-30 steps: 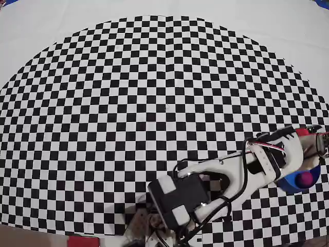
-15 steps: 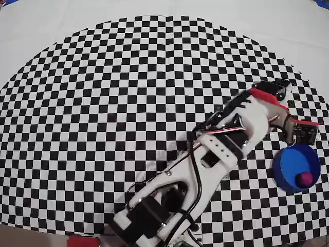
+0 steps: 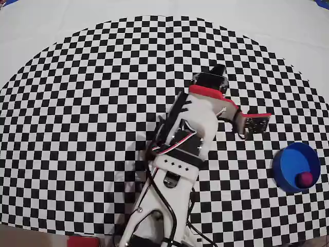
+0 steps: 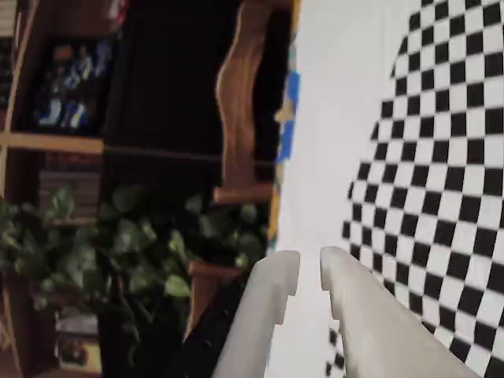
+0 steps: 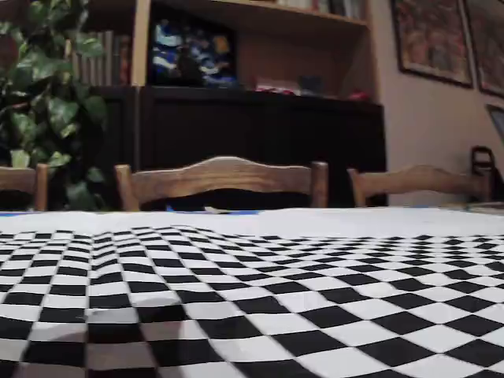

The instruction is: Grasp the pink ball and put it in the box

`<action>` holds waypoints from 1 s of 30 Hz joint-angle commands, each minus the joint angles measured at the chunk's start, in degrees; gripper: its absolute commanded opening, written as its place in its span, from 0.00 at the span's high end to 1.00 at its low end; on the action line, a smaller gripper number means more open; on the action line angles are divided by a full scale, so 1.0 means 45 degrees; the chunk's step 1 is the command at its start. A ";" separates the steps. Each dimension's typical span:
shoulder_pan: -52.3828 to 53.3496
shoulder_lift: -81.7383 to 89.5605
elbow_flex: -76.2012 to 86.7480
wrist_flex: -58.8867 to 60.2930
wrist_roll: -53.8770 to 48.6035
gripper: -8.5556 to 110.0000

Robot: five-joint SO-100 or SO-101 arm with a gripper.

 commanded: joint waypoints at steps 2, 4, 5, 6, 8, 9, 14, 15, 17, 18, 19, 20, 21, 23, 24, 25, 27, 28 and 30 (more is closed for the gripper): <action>-0.1035 0.2090 0.0898 0.0684 0.0312 0.93; -0.1348 0.2773 0.1426 0.0977 0.0371 0.93; -0.1523 0.3125 0.1738 0.1035 0.0371 0.93; -0.1660 0.3438 0.2012 0.1133 0.0391 0.93; -0.1953 0.4062 0.2539 0.1230 0.0391 0.93; -0.2090 0.4434 0.2832 0.1250 0.0391 0.93; -0.2754 0.6016 0.4277 0.1289 0.0391 0.93; -0.2871 0.6230 0.4531 0.1309 0.0391 0.93; -0.3027 0.6602 0.4941 0.1367 0.0449 0.93; -0.3105 0.6836 0.5117 0.1562 0.0488 0.93; -0.3203 0.7070 0.5254 0.1855 0.0527 0.93; -0.3320 0.7266 0.5449 0.1953 0.0547 0.93; -0.3398 0.7461 0.5664 0.1992 0.0566 0.93; -0.3594 0.7734 0.6055 0.1992 0.0566 0.93; -0.3730 0.7871 0.6152 0.2305 0.0566 0.93; -0.3828 0.7969 0.6152 0.2656 0.0645 0.93; -0.4121 0.8242 0.6172 0.3301 0.0859 0.93; -0.4316 0.8359 0.6172 0.3613 0.0996 0.93; -0.4707 0.8359 0.6172 0.3965 0.1309 0.93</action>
